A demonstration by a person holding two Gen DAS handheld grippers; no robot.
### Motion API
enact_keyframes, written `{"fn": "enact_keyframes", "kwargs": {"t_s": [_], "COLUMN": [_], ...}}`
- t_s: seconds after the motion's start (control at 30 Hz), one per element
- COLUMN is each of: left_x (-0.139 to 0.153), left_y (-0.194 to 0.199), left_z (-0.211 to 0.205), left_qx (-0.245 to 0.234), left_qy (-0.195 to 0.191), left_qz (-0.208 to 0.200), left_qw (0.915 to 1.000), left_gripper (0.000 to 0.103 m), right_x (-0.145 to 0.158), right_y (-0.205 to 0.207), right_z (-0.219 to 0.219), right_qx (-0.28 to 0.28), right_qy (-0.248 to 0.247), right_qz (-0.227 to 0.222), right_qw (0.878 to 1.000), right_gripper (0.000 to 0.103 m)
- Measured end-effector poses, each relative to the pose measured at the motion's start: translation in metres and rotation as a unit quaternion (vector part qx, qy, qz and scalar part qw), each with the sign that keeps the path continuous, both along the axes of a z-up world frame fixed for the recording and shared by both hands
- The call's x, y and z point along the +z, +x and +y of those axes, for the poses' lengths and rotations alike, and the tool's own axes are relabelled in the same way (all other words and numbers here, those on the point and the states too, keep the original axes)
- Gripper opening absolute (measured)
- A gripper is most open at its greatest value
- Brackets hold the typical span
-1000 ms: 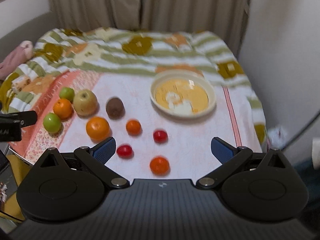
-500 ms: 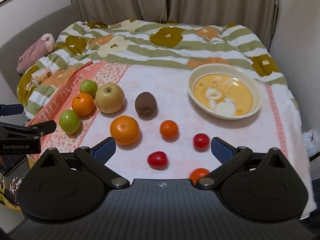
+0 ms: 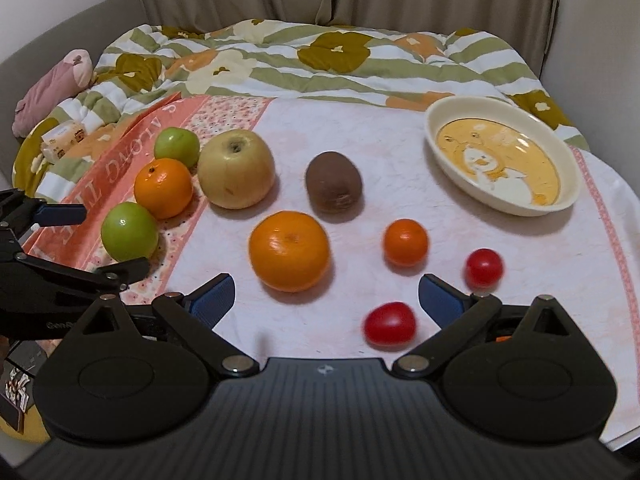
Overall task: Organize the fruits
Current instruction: 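Grasp the green apple with the left tool while the right tool grasps the large orange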
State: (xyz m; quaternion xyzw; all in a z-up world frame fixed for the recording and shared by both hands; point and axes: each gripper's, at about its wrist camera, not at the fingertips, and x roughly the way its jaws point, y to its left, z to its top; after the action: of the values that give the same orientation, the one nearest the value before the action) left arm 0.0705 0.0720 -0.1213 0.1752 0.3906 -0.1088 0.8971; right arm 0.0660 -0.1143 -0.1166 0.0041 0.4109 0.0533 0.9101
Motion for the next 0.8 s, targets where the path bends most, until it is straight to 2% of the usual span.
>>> {"fn": "enact_keyframes", "kwargs": {"t_s": [0.4,0.5,0.8], "left_x": [-0.018,-0.021,-0.022], "left_y": [0.025,0.027,0.028], "left_z": [0.006,0.005,0.009], "left_qx": [-0.027,-0.03,-0.04], "left_qy": [-0.01,-0.007,-0.01], "left_qz": [0.022,0.027,0.028], "left_qw": [0.9993,0.9992,0.9987], "left_gripper": [0.075,0.062,0.061], "right_x": [-0.024,-0.028,-0.035], "right_y": [0.024,0.03,0.042], "right_z": [0.02,0.021,0.027], "right_qx": [-0.015,-0.018,-0.02], "right_qy": [0.004,0.005,0.005], "right_qz": [0.006,0.008,0.015], "right_qw": [1.0,1.0,1.0], "right_gripper": [0.103,0.101,0.089]}}
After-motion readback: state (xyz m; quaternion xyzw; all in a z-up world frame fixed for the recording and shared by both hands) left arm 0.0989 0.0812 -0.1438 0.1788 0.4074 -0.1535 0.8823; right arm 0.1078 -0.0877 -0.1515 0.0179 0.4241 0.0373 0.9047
